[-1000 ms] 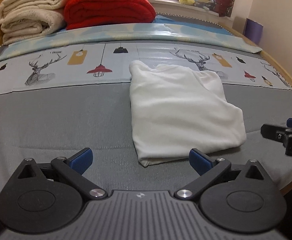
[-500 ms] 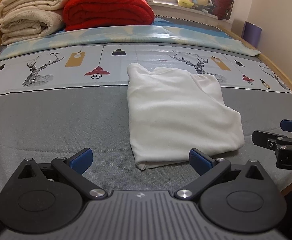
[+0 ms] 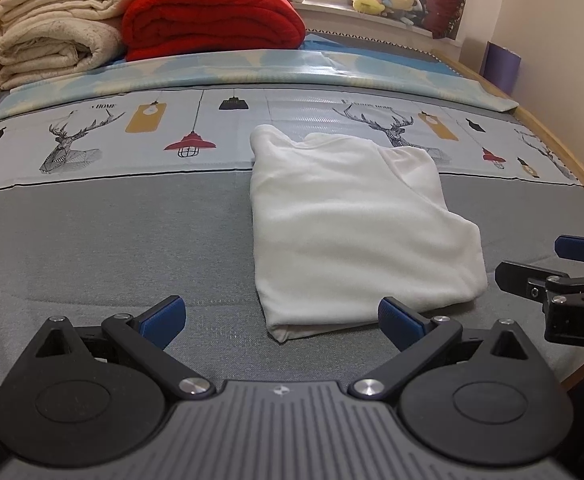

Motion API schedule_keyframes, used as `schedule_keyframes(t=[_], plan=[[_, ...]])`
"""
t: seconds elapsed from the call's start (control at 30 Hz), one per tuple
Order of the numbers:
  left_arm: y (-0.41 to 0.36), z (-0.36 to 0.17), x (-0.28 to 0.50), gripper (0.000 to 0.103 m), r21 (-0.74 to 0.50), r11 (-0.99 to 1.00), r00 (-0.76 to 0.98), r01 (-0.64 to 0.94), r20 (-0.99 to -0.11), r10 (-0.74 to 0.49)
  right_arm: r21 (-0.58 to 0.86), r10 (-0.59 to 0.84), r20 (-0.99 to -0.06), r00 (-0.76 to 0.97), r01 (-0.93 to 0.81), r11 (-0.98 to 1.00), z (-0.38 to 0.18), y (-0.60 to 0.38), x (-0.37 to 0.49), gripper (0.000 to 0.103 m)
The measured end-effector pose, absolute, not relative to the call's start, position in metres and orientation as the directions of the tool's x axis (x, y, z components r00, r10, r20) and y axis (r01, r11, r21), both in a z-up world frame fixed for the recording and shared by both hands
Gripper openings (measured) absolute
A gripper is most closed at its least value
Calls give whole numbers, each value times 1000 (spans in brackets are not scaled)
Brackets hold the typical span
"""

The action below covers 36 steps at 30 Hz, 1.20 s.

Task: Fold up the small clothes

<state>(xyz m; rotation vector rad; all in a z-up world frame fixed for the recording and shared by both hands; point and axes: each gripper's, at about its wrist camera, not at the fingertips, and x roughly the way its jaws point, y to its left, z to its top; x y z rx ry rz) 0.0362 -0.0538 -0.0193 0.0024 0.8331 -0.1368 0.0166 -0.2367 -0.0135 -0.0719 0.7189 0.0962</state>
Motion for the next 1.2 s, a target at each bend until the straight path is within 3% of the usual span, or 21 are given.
schedule_keyframes(t=[1.2], plan=[[-56, -20, 38, 103, -52, 988, 671, 142, -729, -135, -44, 59, -662, 747, -118, 992, -15, -236, 17, 89]])
